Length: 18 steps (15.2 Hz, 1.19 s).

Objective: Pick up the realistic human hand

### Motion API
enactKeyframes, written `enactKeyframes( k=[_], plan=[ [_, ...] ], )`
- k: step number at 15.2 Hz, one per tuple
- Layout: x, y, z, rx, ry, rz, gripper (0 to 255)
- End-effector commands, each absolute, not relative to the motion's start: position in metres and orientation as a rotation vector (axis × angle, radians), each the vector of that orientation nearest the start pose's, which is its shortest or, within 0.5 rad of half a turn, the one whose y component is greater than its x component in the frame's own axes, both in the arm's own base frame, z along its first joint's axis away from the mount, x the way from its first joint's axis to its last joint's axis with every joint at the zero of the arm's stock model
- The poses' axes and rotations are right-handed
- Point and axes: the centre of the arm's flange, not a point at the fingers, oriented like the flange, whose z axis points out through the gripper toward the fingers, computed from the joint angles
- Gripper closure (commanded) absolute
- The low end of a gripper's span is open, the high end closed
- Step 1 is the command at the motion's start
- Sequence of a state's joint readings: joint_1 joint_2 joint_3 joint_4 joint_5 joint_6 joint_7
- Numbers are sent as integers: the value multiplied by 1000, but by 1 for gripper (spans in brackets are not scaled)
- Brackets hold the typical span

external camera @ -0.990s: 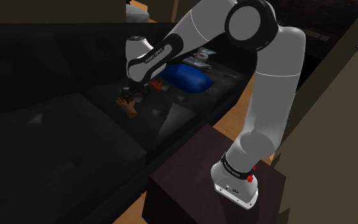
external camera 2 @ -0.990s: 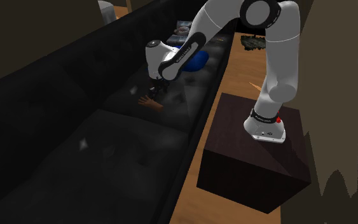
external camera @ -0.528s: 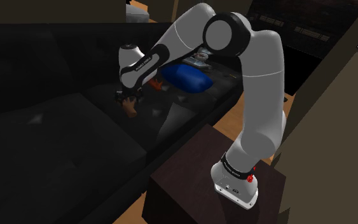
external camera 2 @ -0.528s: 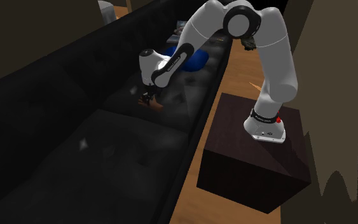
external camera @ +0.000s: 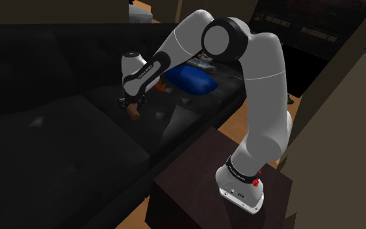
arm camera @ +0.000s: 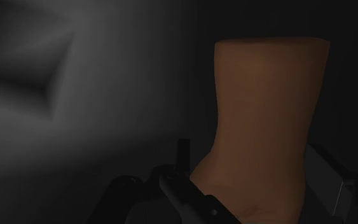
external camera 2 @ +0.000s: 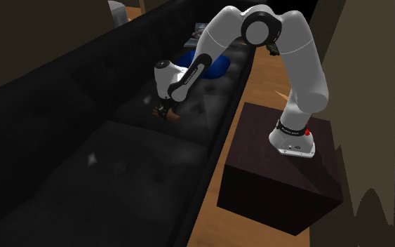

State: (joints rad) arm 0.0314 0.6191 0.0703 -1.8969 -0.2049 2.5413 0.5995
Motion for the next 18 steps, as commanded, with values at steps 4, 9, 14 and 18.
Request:
enactKeyframes(
  k=[4, 9, 14, 18],
  plan=[
    [630, 65, 175, -3156, 548, -87, 255],
    [630, 65, 180, -3156, 548, -87, 255],
    [630, 65, 207, -3156, 548, -87, 255],
    [630, 65, 228, -3156, 548, -87, 255]
  ],
)
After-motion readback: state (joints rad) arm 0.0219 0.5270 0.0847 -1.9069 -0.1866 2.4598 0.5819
